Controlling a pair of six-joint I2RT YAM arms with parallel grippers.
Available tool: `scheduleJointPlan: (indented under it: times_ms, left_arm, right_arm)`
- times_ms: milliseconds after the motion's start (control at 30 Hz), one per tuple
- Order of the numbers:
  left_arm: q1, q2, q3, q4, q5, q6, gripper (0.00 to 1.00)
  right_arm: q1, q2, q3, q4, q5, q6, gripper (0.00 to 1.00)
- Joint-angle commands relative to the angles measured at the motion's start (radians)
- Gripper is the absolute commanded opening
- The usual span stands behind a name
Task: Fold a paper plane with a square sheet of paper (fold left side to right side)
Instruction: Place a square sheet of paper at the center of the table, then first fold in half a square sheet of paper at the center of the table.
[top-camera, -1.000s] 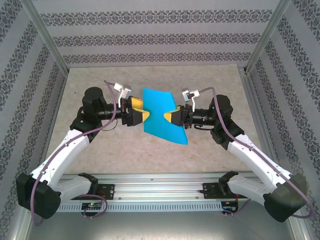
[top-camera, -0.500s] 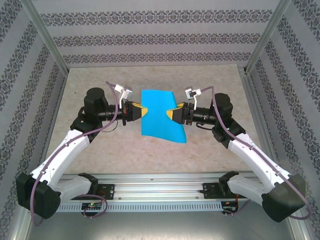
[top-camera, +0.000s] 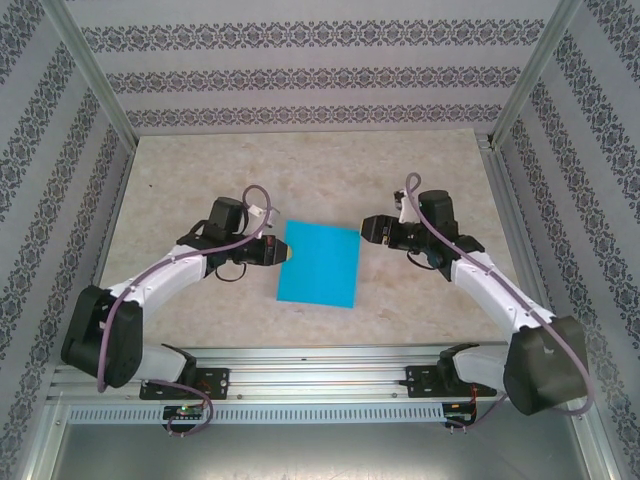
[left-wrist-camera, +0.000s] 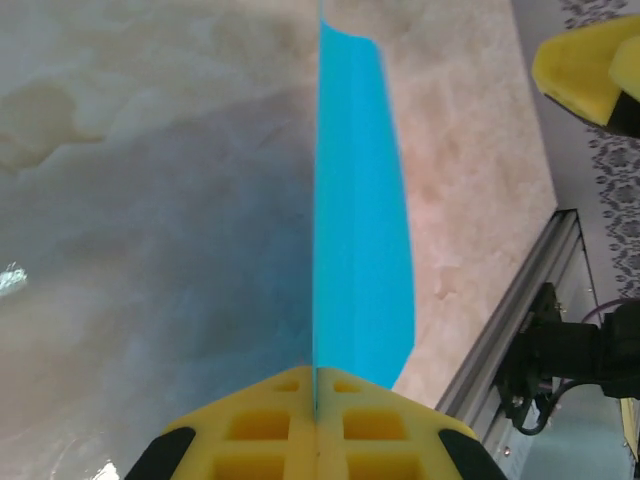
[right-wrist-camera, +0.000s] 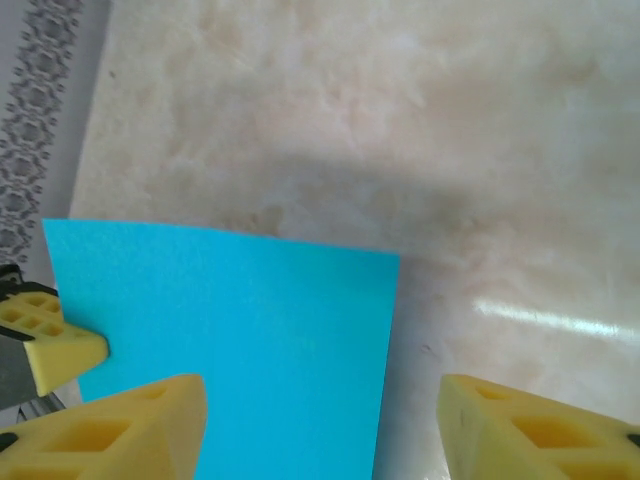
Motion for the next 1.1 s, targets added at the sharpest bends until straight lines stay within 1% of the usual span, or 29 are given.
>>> scheduleJointPlan:
  times_ms: [0,167,233,300,367,433,467,533,567,633,767,967,1067]
  left_arm:
    - [-0.011,0.061,0.009,-0.009,-0.032,-0.016,0.00]
    - [-0.010,0.129,0.036,-0.020,-0.031,-0.030,0.00]
    - [-0.011,0.132,0.044,-0.021,-0.025,-0.032,0.00]
    - [-0.010,0.129,0.051,-0.021,-0.017,-0.036,0.07]
    - [-0.011,0.126,0.053,-0.014,-0.003,-0.046,0.15]
    - [-0.010,0.122,0.051,0.004,0.020,-0.056,0.30]
    - [-0.010,0.122,0.050,0.020,0.037,-0.067,0.35]
    - [-0.010,0.126,0.041,0.060,0.070,-0.088,0.42]
    - [-0.011,0.127,0.037,0.085,0.086,-0.102,0.44]
    - [-0.011,0.129,0.032,0.123,0.113,-0.125,0.46]
    - [-0.016,0.135,0.034,0.177,0.142,-0.160,0.48]
    - [-0.049,0.179,0.067,0.187,0.145,-0.164,0.48]
    - [-0.060,0.194,0.071,0.212,0.143,-0.181,0.47]
  right_arm:
    - [0.049,0.060,-0.051,0.124,0.004,0.088,0.59]
    - [0.131,0.219,-0.099,0.324,0.002,0.222,0.51]
    - [0.153,0.284,-0.101,0.397,-0.010,0.260,0.46]
    - [0.168,0.346,-0.092,0.445,-0.023,0.294,0.42]
    - [0.173,0.380,-0.084,0.452,-0.015,0.303,0.39]
    - [0.173,0.398,-0.081,0.443,-0.001,0.301,0.38]
    - [0.173,0.402,-0.080,0.433,0.006,0.296,0.38]
    - [0.172,0.410,-0.077,0.415,0.013,0.286,0.38]
    - [0.173,0.413,-0.077,0.411,0.014,0.283,0.38]
    - [0.171,0.414,-0.077,0.405,0.014,0.279,0.38]
    - [0.165,0.395,-0.083,0.416,0.008,0.279,0.38]
    - [0.153,0.361,-0.085,0.485,-0.042,0.337,0.41]
    - [0.152,0.335,-0.085,0.519,-0.058,0.374,0.44]
